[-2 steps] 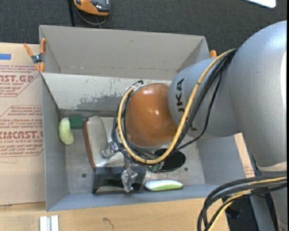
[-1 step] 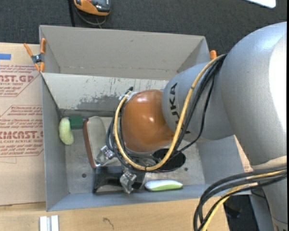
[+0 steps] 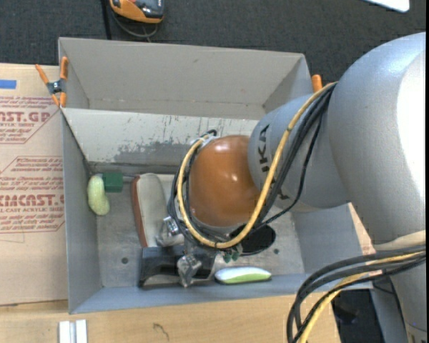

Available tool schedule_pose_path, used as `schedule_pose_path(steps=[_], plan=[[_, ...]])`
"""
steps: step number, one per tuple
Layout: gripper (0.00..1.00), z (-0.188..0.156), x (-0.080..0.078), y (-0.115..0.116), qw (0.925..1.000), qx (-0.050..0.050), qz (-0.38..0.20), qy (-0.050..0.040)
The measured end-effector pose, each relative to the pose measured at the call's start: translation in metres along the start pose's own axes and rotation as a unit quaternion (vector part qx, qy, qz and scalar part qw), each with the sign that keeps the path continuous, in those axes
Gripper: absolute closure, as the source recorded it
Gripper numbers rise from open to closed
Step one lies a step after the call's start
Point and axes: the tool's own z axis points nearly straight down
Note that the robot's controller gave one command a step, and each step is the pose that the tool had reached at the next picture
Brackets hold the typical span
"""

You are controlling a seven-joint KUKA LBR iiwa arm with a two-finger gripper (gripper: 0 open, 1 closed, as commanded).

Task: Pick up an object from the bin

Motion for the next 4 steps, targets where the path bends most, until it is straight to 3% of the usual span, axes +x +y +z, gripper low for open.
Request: schedule_pose_path(steps=[2, 4], plan=[[1.00, -0.003, 0.001, 0.000, 1.0000, 0.000, 0.000, 0.0006], [1.00, -0.033, 0.004, -0.002, 1.0000, 0.004, 0.001, 0.0042]])
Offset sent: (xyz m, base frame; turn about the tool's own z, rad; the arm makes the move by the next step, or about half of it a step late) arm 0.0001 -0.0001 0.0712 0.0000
